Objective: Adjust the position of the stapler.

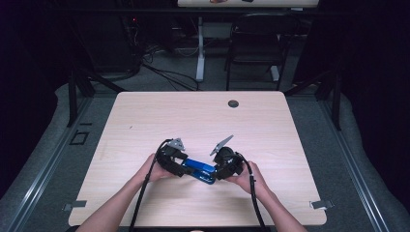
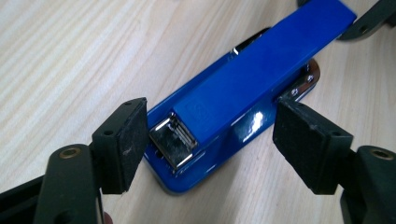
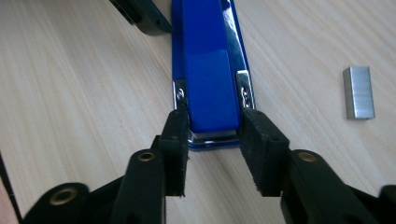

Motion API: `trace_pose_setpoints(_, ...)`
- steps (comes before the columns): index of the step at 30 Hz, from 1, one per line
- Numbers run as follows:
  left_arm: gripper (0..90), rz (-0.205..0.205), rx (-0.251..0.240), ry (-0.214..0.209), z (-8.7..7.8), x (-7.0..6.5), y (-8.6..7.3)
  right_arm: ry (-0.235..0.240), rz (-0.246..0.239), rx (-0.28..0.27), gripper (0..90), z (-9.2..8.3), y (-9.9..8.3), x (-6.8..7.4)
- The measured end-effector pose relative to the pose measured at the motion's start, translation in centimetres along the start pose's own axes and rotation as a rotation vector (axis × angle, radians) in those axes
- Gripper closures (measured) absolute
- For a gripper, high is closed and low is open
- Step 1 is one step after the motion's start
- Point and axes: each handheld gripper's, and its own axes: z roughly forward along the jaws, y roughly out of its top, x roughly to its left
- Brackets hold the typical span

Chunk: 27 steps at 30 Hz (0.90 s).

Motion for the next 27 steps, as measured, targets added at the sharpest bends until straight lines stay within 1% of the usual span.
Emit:
trace_pose_setpoints(1,28.6,0.013,-0.009,-0.011,0.2,-0.1,0.2,0.010,0.004,0.003,62.1,0.0,-0.1,-0.2)
trace_pose_setpoints(2,28.7,0.020,-0.016,-0.012,0.3,-0.2,0.2,0.013,0.009,-0.004,62.5,0.1,-0.1,-0.2)
trace_pose_setpoints(3,29.7,0.020,-0.016,-0.012,0.3,-0.2,0.2,0.013,0.009,-0.004,62.5,0.1,-0.1,-0.2)
trace_pose_setpoints(4,30.1,0.028,-0.017,-0.013,0.4,-0.2,0.3,0.015,0.000,0.007,64.8,0.0,-0.1,-0.1)
trace_pose_setpoints(5,30.1,0.032,-0.018,-0.020,0.6,-0.3,0.3,0.015,0.000,0.007,64.8,0.0,-0.1,-0.1)
trace_pose_setpoints(6,30.8,0.035,-0.017,-0.022,0.8,-0.4,0.4,0.014,-0.006,0.007,65.0,0.0,-0.1,-0.1)
trace_pose_setpoints(7,30.6,0.050,-0.001,-0.014,1.0,-0.5,0.5,0.015,-0.004,0.009,65.1,0.0,-0.1,-0.1)
trace_pose_setpoints(8,30.7,0.051,0.001,-0.016,1.0,-0.5,0.5,0.021,0.001,0.001,65.2,0.0,-0.2,-0.2)
trace_pose_setpoints(10,33.3,0.047,-0.001,-0.022,1.0,-0.5,0.5,0.024,-0.001,0.008,65.0,-0.1,-0.2,-0.4)
trace_pose_setpoints(11,33.3,0.047,-0.004,-0.030,1.0,-0.5,0.4,0.024,-0.001,0.008,65.0,-0.1,-0.2,-0.4)
trace_pose_setpoints(12,35.3,0.043,-0.012,-0.052,1.0,-0.4,0.4,0.023,0.001,0.009,64.8,-0.1,-0.2,-0.4)
trace_pose_setpoints(13,36.9,0.041,-0.008,-0.038,1.0,-0.6,0.4,0.020,-0.002,0.010,64.7,-0.2,-0.3,-0.5)
trace_pose_setpoints(14,37.5,0.045,-0.005,-0.036,1.1,-0.7,0.4,0.019,-0.005,0.014,64.6,-0.3,-0.3,-0.6)
trace_pose_setpoints(15,37.8,0.045,-0.008,-0.045,1.2,-0.8,0.4,0.017,0.000,0.011,64.5,-0.3,-0.3,-0.6)
trace_pose_setpoints(16,38.2,0.052,0.009,-0.023,1.2,-1.0,0.5,0.016,0.001,0.012,64.3,-0.3,-0.4,-0.6)
trace_pose_setpoints(17,40.1,0.056,0.015,-0.017,1.3,-1.2,0.6,0.010,0.001,0.016,63.8,-0.4,-0.4,-0.7)
trace_pose_setpoints(18,41.4,0.056,0.015,-0.017,1.3,-1.2,0.6,0.009,0.007,0.017,63.3,-0.4,-0.4,-0.8)
trace_pose_setpoints(19,41.4,0.054,0.010,-0.028,1.3,-1.3,0.5,0.009,0.007,0.017,63.3,-0.4,-0.4,-0.8)
trace_pose_setpoints(20,42.7,0.054,0.014,-0.015,1.3,-1.4,0.6,0.007,0.016,0.009,62.8,-0.4,-0.5,-0.9)
trace_pose_setpoints(21,44.1,0.051,0.010,-0.023,1.3,-1.4,0.6,-0.001,0.019,0.013,62.2,-0.5,-0.5,-1.0)
trace_pose_setpoints(22,45.0,0.051,0.016,-0.012,1.3,-1.5,0.6,-0.010,0.028,0.005,61.6,-0.5,-0.6,-1.1)
trace_pose_setpoints(23,45.0,0.049,0.017,-0.007,1.3,-1.5,0.6,-0.010,0.028,0.005,61.6,-0.5,-0.6,-1.1)
trace_pose_setpoints(24,45.1,0.048,0.011,-0.013,1.3,-1.5,0.6,-0.016,0.027,0.003,61.4,-0.4,-0.6,-1.1)
trace_pose_setpoints(25,45.3,0.044,0.018,-0.001,1.3,-1.6,0.6,-0.028,0.025,0.004,61.2,-0.4,-0.5,-1.0)
trace_pose_setpoints(26,45.4,0.045,0.015,-0.006,1.4,-1.6,0.7,-0.029,0.026,0.007,61.1,-0.4,-0.5,-1.0)
trace_pose_setpoints(27,45.6,0.052,0.029,0.012,1.3,-1.7,0.7,-0.032,0.034,-0.002,61.0,-0.4,-0.5,-1.0)
